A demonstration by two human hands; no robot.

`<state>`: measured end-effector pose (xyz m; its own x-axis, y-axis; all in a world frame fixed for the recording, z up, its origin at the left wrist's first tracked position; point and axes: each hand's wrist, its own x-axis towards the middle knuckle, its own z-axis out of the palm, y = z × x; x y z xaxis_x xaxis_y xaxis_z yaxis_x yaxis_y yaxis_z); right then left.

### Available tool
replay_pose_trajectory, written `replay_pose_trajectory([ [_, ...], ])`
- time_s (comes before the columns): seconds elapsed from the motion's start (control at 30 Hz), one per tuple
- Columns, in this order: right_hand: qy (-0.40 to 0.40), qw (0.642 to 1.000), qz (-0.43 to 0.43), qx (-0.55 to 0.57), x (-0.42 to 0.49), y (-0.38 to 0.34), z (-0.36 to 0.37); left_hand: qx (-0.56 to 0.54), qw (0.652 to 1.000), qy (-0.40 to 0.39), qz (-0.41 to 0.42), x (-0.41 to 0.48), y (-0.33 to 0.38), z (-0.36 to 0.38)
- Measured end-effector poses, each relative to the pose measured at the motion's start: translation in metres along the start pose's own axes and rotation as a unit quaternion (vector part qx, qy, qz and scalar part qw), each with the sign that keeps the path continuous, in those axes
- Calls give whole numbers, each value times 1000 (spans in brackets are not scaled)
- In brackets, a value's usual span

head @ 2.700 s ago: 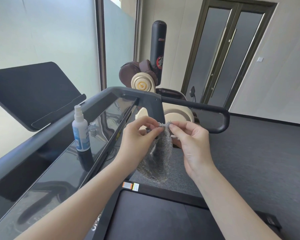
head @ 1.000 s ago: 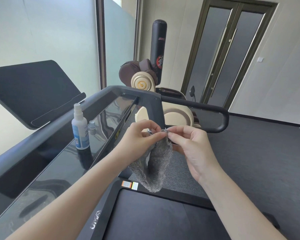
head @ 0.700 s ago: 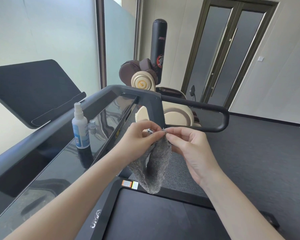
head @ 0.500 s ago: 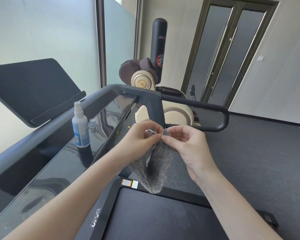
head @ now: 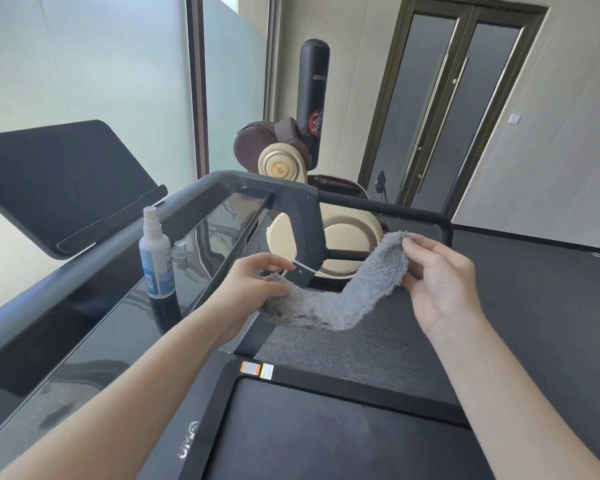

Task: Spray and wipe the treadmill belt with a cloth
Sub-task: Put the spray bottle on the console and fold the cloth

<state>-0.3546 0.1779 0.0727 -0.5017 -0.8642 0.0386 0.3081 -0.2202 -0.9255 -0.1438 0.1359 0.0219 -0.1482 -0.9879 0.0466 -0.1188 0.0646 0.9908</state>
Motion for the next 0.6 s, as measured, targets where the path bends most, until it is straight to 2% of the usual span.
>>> replay_pose_trajectory([
  [0.17,22,999,-39,1,13,-19,-5,-24,997,38,-56,3,-20,14],
  [0.27,48,997,-51,15,22,-29,-10,-70,992,29,-104,1,-26,20],
  [0.4,71,995,-45,57,29,-32,-17,-174,974,5,-148,0,-22,25],
  [0.5,80,993,-39,75,32,-31,-23,-201,962,-6,-183,4,-25,28],
  [0.6,79,993,-31,80,31,-30,-26,-233,943,21,-238,6,-29,28],
])
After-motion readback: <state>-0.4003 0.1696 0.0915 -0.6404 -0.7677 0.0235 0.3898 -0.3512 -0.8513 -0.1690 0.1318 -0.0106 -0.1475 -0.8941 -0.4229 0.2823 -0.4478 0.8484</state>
